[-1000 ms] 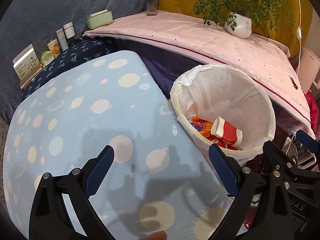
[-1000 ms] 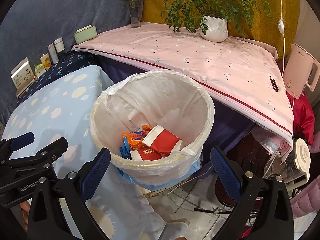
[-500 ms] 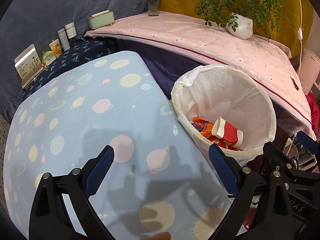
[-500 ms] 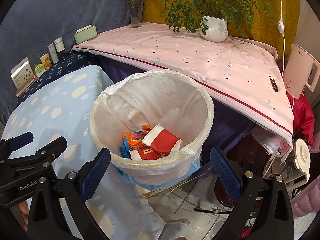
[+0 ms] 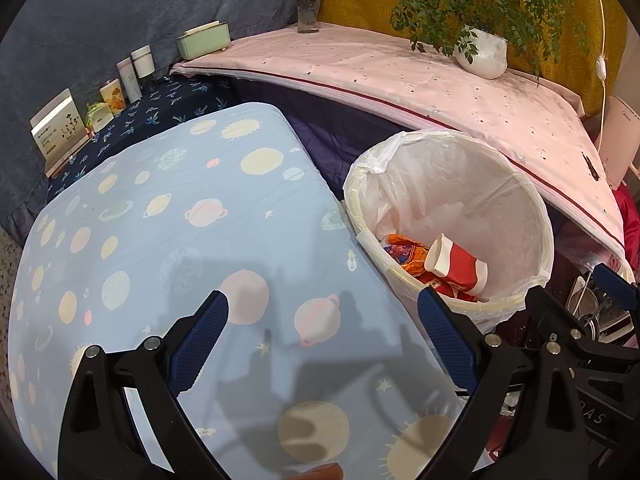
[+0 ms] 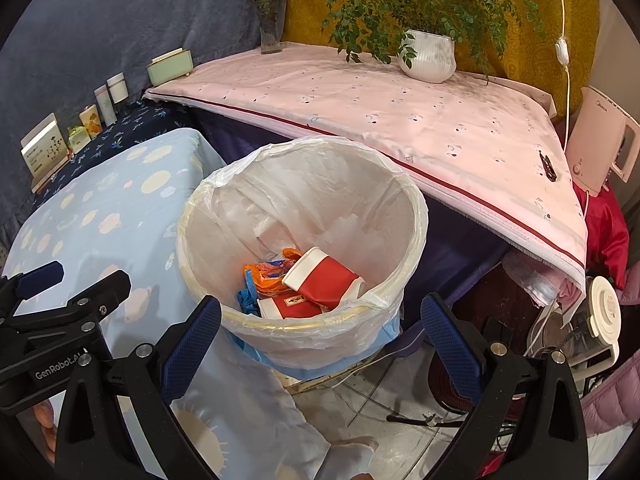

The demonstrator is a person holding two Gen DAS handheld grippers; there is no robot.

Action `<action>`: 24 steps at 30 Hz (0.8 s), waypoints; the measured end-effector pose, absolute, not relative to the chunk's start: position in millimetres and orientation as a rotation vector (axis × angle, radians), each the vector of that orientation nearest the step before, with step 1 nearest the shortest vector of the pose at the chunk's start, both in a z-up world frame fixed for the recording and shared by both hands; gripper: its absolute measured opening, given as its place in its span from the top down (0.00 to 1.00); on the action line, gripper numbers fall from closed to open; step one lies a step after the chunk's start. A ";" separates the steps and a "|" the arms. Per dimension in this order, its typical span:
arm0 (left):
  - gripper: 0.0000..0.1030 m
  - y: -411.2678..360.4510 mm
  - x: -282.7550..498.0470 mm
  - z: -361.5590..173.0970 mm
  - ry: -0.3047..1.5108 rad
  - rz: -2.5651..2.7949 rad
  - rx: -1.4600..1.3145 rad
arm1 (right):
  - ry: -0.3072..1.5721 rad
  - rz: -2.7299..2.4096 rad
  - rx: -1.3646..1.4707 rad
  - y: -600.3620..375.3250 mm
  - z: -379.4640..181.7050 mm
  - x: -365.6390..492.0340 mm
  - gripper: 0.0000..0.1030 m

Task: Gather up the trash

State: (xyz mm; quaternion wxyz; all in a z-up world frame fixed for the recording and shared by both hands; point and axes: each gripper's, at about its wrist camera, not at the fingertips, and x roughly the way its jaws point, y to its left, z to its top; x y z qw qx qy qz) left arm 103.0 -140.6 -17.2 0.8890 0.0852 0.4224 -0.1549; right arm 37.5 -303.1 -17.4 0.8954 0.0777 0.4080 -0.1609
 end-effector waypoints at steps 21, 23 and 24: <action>0.11 -141.1 102.8 -16.3 0.874 -0.315 0.179 | 0.845 -0.334 0.160 -303.2 -17.3 38.0 0.06; 0.12 -141.3 102.5 -16.3 0.871 -0.314 0.180 | 0.845 -0.334 0.161 -303.4 -17.5 37.7 0.06; 0.12 -141.1 102.5 -16.2 0.870 -0.313 0.181 | 0.845 -0.334 0.161 -303.1 -17.2 38.1 0.06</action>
